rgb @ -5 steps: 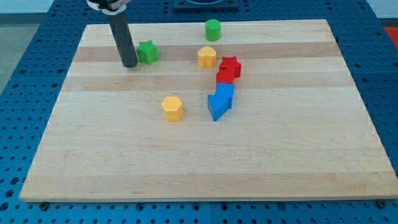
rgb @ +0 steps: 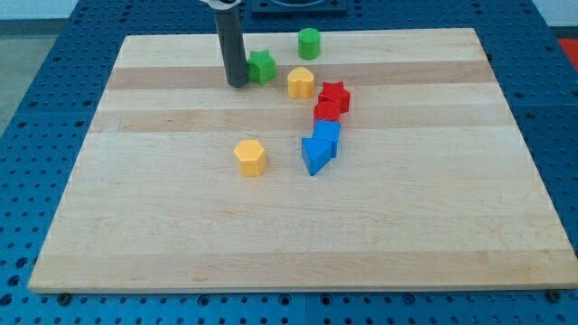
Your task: Push the green star diagonally bottom left to the green circle
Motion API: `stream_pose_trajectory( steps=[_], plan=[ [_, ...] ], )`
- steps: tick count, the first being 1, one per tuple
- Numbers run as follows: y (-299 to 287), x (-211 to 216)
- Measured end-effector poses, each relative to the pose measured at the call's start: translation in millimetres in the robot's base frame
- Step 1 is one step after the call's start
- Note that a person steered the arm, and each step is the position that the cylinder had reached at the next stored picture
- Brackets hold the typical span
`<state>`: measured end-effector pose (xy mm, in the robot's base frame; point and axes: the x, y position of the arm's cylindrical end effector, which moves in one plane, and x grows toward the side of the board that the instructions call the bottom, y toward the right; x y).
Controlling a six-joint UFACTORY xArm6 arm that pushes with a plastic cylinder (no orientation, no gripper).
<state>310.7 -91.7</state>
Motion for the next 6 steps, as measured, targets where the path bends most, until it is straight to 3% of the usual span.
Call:
stream_pose_trajectory(
  steps=[6],
  plan=[
    [20.3,-57.0]
  ],
)
